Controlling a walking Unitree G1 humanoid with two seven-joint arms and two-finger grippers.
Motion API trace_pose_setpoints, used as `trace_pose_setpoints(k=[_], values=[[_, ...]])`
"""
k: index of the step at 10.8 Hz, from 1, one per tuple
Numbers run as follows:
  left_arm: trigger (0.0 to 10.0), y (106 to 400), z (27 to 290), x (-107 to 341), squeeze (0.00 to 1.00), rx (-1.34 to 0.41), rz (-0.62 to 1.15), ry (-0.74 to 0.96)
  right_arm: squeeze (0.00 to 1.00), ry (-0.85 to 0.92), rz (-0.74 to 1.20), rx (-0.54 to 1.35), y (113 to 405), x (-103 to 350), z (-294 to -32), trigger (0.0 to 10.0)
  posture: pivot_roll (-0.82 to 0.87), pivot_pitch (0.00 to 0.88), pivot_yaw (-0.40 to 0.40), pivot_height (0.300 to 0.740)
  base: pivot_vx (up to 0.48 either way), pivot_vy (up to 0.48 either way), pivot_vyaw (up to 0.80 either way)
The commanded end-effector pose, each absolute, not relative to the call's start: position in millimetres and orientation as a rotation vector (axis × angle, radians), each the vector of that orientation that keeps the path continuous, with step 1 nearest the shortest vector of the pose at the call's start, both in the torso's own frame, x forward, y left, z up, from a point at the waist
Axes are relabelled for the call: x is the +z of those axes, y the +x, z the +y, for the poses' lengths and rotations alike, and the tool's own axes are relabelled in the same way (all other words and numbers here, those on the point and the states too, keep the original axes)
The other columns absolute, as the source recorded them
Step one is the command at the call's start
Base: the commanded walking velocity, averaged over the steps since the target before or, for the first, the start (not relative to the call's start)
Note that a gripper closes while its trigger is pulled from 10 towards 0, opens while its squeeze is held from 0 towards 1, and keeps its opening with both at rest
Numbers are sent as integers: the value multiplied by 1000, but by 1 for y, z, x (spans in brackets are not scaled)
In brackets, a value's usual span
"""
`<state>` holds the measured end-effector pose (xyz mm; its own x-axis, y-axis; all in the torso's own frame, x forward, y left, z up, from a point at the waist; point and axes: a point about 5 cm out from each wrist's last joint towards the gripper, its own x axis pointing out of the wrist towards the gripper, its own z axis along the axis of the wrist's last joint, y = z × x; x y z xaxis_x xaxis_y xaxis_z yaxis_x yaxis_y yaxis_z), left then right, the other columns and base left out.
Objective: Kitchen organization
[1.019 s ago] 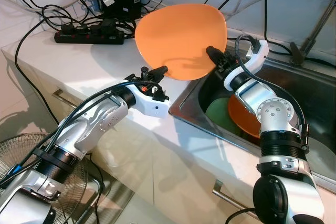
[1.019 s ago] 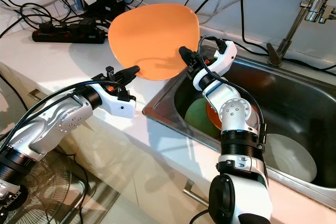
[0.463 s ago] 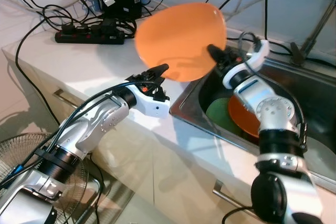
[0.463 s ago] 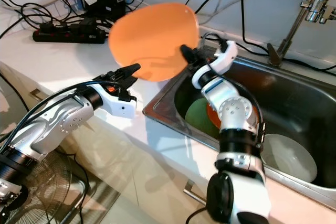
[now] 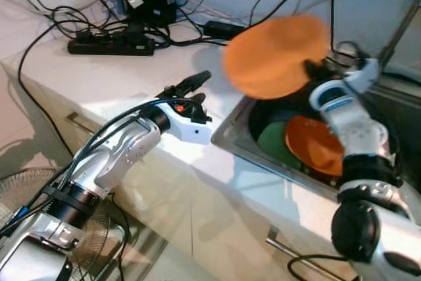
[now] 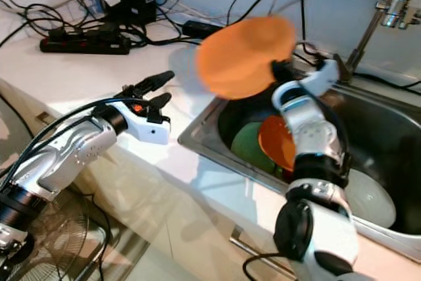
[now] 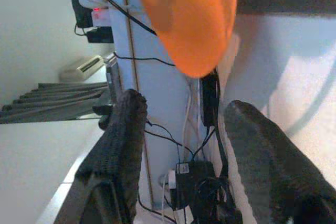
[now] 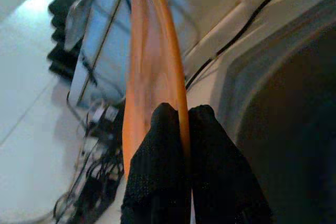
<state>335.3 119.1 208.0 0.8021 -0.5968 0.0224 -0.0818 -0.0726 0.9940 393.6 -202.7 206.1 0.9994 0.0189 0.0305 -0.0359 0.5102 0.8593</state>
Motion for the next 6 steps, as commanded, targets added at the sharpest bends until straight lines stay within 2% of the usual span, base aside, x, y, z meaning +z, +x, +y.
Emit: trace_pose_setpoints(k=[1, 2, 6], values=[[10000, 334, 117, 212, 0, -457, -564, 1587, 0, 1094, -113, -28, 396, 222, -220, 0, 232, 0, -43, 740, 0, 0, 0], [10000, 333, 118, 211, 0, -456, -561, 1584, 0, 1140, -141, -83, 396, 220, -230, 0, 232, 0, -42, 740, 0, 0, 0], [10000, 332, 119, 210, 0, -455, -550, 1568, 0, 1116, -202, -248, 385, 204, -266, 0, 228, 0, -37, 740, 0, 0, 0]])
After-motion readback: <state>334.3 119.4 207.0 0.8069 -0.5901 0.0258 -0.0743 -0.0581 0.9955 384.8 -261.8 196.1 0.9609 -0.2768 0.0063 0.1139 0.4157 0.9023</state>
